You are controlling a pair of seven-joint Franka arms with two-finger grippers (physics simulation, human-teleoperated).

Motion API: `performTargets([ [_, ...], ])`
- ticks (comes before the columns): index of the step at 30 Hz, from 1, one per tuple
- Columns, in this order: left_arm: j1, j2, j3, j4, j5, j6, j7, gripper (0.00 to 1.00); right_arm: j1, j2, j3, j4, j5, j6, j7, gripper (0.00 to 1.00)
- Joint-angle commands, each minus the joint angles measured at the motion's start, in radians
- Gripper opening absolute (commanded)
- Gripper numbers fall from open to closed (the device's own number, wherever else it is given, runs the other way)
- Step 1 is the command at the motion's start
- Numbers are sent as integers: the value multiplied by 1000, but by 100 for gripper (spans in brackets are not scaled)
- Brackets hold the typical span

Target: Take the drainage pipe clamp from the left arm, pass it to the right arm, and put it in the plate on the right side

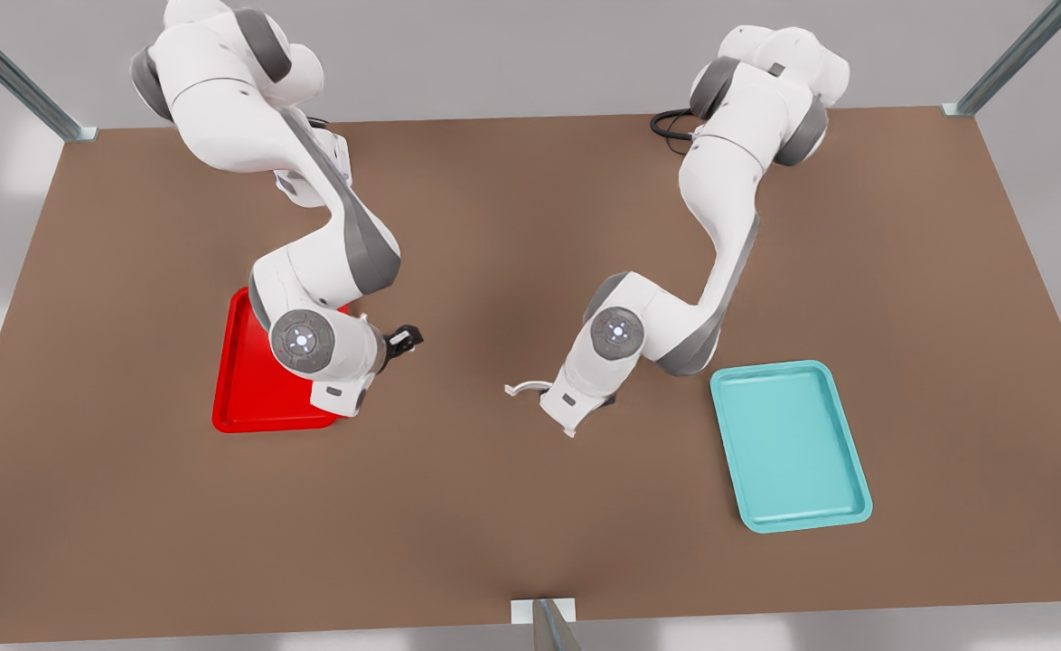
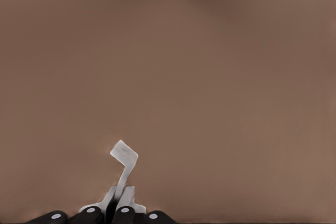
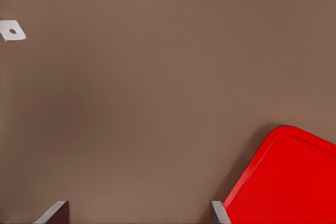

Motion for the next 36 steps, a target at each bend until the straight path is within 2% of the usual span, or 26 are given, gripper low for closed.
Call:
performTargets([
  [1,-39,24,2,45,-2,-66,-591,21,5,36,38,0,38,155,-530,100],
  [3,-68,66,11,99,-2,-67,-642,21,8,65,55,-11,53,240,-800,100],
  [5,-103,90,44,134,-2,-66,-675,21,21,64,75,-17,53,270,-920,100],
  [9,-115,98,41,140,-5,-66,-668,21,21,65,115,-50,76,337,-1216,100],
  [11,-115,92,39,140,-23,-133,-466,21,25,65,123,-83,78,386,-1315,100],
  [17,-109,95,41,140,-46,-126,-462,21,36,68,121,-135,75,484,-1331,100],
  [36,-108,93,41,142,-48,-104,-510,21,56,142,117,-135,65,573,-1317,100],
])
